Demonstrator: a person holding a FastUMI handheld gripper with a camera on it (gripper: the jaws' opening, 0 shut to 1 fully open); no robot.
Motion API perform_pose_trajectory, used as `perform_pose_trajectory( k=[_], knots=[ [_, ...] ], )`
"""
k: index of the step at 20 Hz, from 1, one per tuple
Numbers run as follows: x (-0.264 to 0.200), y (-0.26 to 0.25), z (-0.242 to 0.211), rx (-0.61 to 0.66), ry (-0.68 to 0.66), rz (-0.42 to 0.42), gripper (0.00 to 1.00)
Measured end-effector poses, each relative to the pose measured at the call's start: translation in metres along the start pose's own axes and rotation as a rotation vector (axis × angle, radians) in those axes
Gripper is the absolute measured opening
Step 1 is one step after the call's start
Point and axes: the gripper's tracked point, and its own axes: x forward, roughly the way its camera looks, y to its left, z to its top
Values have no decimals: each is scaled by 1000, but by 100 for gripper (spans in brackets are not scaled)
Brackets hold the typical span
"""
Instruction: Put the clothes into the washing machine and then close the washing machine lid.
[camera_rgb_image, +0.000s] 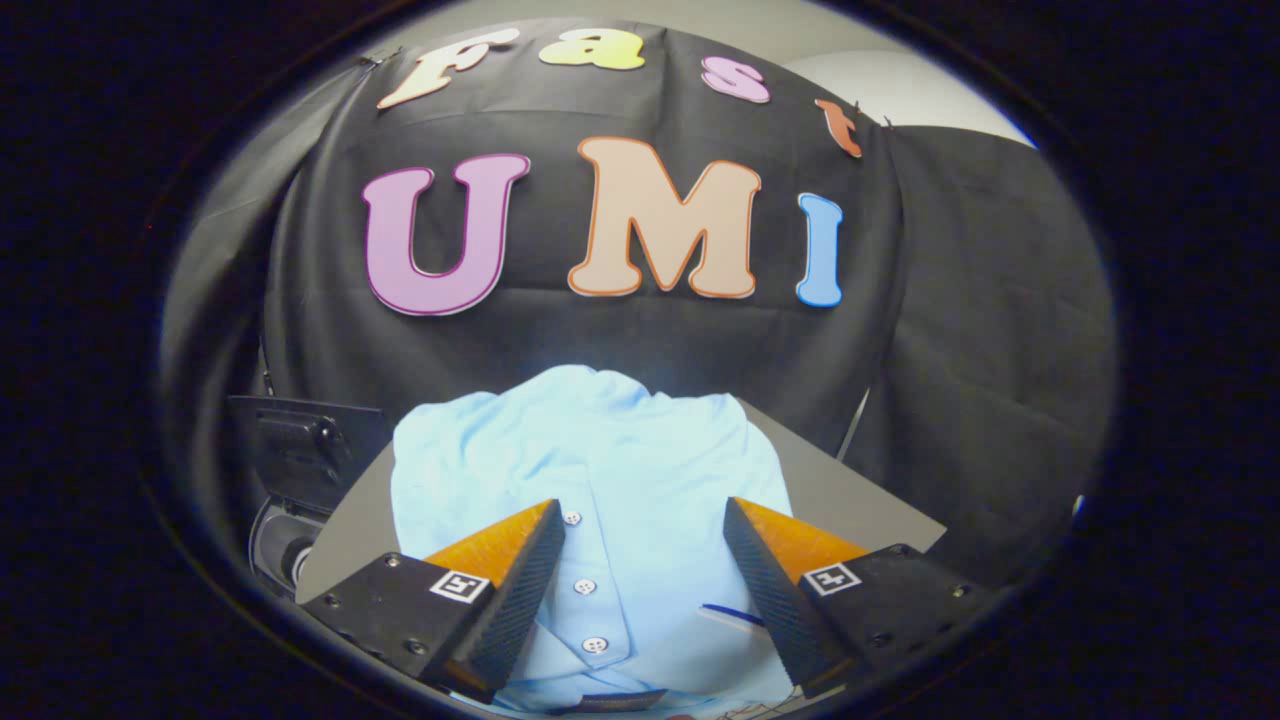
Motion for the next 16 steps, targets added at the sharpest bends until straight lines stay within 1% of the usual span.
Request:
perform_pose_trajectory(
  k=[3,4,5,6,8,11,12,13,14,15,16],
  knots=[
    [2,3,-4,41,33,9,94],
    [0,5,-6,77,43,19,94],
    [0,7,-9,115,56,21,83],
    [0,11,-5,123,44,29,72],
    [-1,26,-6,118,38,72,51],
    [-3,27,-5,130,27,58,19],
    [-3,28,-7,144,31,54,16],
    [-3,27,-6,167,28,52,9],
    [-5,29,-5,190,20,47,7],
    [-6,33,-4,204,18,51,1],
    [-8,39,-5,199,13,59,1]
  ],
)
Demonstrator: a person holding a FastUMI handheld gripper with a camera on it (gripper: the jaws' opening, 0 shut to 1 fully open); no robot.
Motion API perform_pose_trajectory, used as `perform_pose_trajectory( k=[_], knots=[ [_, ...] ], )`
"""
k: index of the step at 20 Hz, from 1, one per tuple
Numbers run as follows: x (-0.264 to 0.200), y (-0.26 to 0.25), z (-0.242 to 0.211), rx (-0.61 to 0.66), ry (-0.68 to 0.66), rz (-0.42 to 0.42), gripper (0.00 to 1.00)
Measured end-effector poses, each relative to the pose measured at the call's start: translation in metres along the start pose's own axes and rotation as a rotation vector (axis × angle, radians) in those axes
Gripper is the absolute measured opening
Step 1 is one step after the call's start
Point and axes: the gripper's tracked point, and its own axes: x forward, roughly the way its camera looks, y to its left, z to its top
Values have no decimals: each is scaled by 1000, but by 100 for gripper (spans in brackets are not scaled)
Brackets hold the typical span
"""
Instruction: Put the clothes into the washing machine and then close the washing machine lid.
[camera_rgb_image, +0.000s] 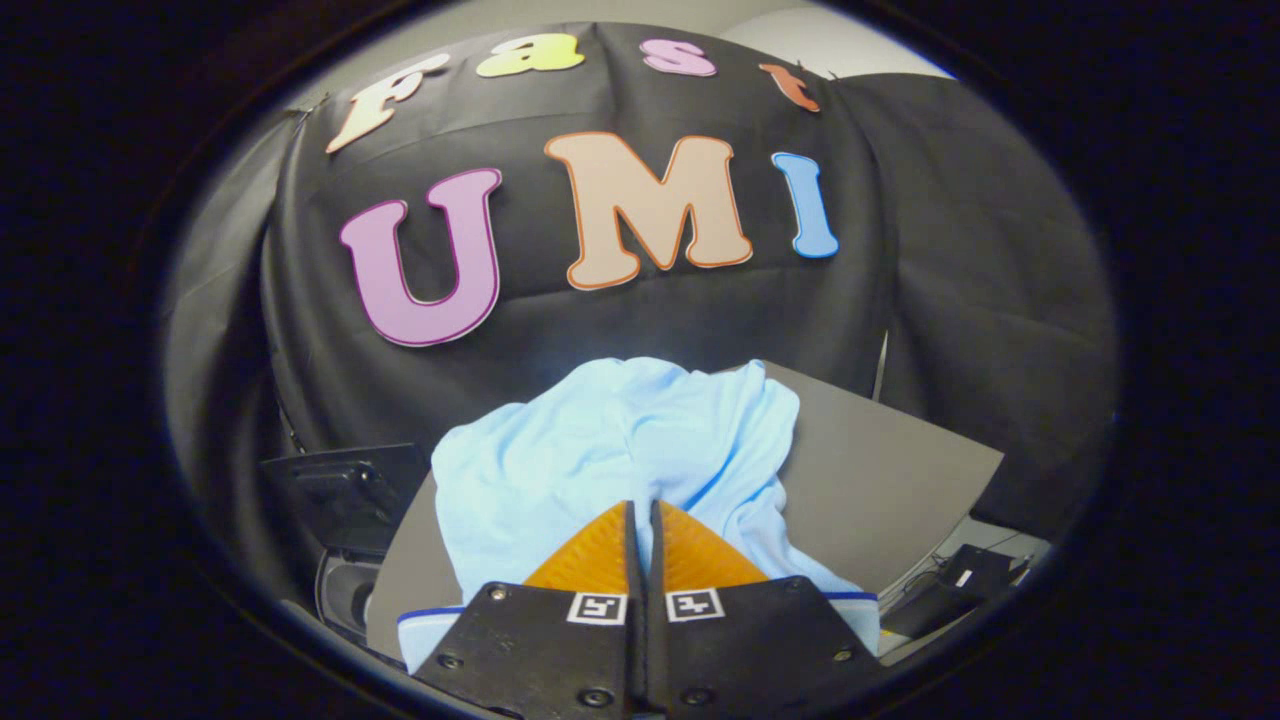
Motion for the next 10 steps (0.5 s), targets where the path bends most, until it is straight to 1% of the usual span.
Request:
perform_pose_trajectory(
  k=[4,7,10],
  knots=[
    [-14,46,-7,-61,-19,66,0],
    [-21,102,-17,-43,-11,182,0],
    [-31,162,-26,9,4,317,0]
  ],
)
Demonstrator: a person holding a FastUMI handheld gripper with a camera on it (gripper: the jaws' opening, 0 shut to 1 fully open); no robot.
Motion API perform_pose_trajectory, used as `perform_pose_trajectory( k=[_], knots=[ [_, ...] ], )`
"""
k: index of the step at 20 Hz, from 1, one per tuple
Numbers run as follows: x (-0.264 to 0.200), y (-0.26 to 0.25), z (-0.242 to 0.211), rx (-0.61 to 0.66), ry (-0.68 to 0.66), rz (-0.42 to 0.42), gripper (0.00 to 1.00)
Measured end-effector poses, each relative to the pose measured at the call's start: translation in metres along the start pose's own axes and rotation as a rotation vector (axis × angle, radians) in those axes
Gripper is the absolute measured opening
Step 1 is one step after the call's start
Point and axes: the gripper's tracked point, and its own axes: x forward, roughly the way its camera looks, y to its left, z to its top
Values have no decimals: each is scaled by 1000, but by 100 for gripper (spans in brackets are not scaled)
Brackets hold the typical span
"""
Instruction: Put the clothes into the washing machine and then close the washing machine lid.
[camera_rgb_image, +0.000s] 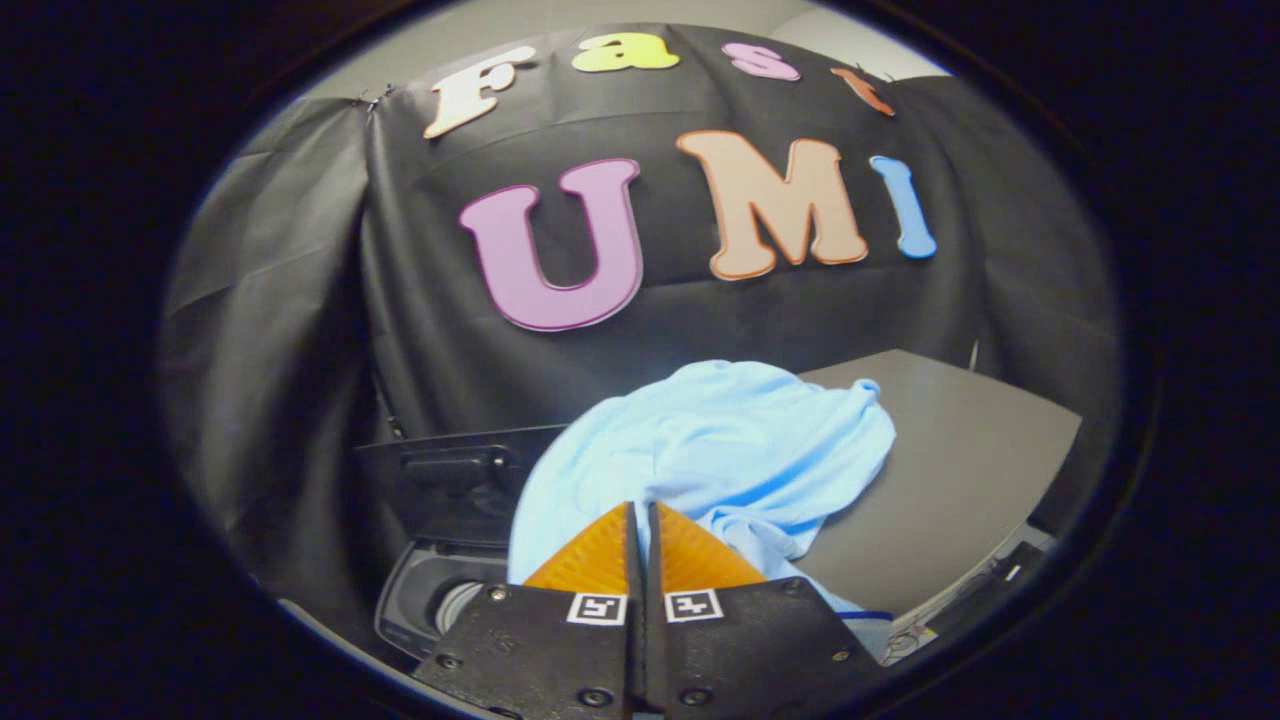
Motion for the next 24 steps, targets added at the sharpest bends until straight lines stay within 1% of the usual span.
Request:
perform_pose_trajectory(
  k=[2,3,6,9,13,14,16,17,18,19,22,24],
  knots=[
    [7,40,-6,33,9,86,0],
    [11,56,-11,25,18,111,0],
    [28,92,-18,-40,27,152,0],
    [44,127,-30,-65,44,205,0],
    [68,156,-50,-102,91,226,0],
    [74,157,-58,-110,109,213,0],
    [79,159,-81,-108,181,220,0],
    [76,164,-86,-94,203,254,9],
    [85,171,-85,-66,183,268,17],
    [84,176,-81,-48,178,273,26],
    [87,176,-67,-44,157,280,41],
    [86,176,-67,-54,146,279,51]
  ],
)
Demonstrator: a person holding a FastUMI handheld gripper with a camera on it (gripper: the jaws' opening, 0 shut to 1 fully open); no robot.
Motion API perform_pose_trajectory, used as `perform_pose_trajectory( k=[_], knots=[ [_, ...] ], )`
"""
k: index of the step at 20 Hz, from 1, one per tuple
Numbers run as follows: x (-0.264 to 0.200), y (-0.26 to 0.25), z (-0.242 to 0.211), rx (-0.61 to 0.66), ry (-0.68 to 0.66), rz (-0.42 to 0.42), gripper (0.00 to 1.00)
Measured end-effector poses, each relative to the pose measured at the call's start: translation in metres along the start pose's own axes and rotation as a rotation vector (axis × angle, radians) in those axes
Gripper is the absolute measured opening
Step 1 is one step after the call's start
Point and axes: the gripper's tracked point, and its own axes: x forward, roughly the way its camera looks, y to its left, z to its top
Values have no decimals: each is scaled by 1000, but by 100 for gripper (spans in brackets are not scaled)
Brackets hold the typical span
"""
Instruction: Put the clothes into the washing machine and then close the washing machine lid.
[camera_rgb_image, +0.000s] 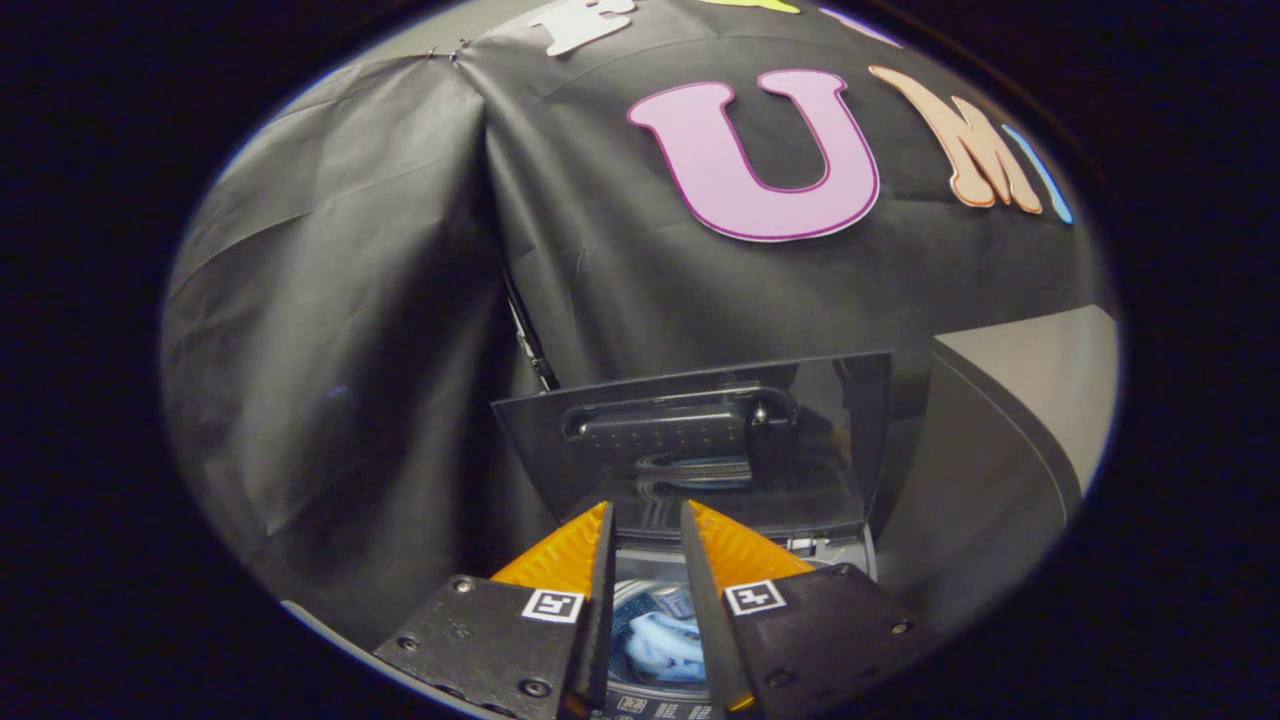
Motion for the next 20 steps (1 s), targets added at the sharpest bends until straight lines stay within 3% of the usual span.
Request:
perform_pose_trajectory(
  k=[6,7,9,13,20],
  knots=[
    [4,-6,5,-27,-13,-26,80],
    [6,-5,7,-32,-23,-29,90],
    [6,-6,7,-33,-35,-34,96],
    [4,-14,10,-94,-76,-102,97],
    [6,-14,24,-95,-128,-102,97]
  ],
)
